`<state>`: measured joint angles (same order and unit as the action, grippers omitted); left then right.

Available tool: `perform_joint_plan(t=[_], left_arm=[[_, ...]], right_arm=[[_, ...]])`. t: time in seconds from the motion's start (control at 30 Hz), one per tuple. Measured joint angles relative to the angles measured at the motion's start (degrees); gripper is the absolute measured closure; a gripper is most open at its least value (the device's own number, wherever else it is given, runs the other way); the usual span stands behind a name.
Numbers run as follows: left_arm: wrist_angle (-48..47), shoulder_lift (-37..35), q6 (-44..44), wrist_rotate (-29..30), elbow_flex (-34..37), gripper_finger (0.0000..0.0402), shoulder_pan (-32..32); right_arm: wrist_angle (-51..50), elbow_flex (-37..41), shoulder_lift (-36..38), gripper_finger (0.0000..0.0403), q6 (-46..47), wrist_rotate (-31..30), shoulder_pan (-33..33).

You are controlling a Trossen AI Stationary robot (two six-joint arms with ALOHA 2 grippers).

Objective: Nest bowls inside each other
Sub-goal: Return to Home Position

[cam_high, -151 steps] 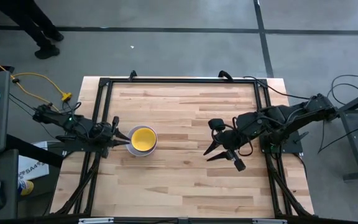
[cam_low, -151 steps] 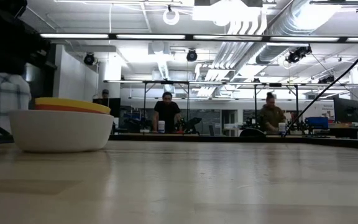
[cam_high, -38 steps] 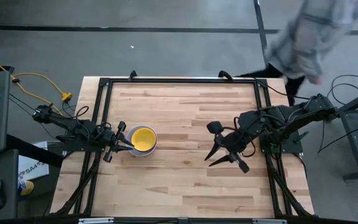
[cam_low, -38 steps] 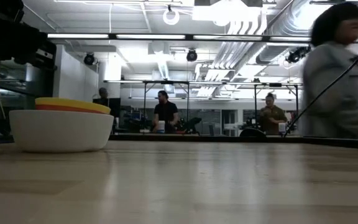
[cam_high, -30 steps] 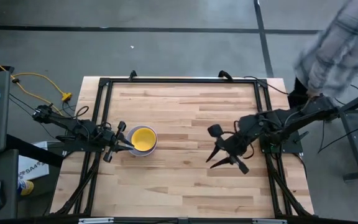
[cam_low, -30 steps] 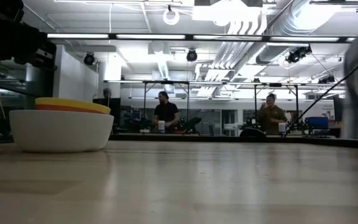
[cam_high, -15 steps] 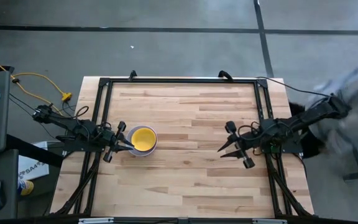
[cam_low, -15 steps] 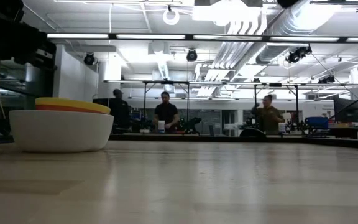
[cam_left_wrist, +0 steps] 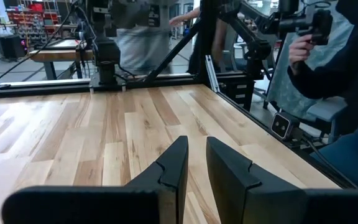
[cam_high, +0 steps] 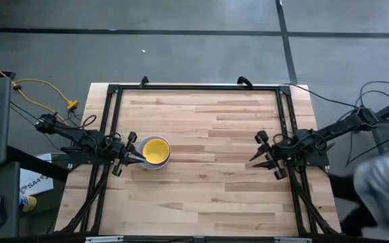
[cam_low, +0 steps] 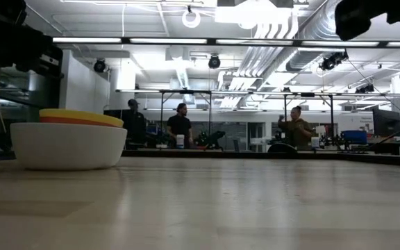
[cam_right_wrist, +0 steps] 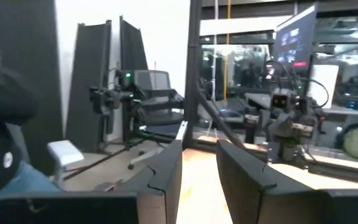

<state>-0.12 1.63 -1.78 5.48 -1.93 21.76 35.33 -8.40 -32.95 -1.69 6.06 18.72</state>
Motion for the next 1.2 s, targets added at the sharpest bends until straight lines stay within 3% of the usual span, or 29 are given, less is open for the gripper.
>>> perform_joint_plan(t=[0.3, 0.77, 0.93, 1.2], left_arm=[[0.0, 0.0, 0.0, 0.0, 0.0, 0.0343, 0.0], [0.0, 0.0, 0.0, 0.0, 0.0, 0.0343, 0.0], [0.0, 0.0, 0.0, 0.0, 0.0, 0.0343, 0.0], [0.0, 0.0, 0.0, 0.0, 0.0, 0.0343, 0.0]], right_arm=[[1.8, 7.7, 8.4, 0.0309, 2.8, 2.4, 0.0], [-3.5, 7.9, 13.8, 0.0309, 6.3, 9.5, 0.0], [-6.8, 7.9, 16.4, 0.0309, 6.5, 8.2, 0.0], [-16.3, 7.9, 22.2, 0.0309, 6.3, -0.9, 0.0]])
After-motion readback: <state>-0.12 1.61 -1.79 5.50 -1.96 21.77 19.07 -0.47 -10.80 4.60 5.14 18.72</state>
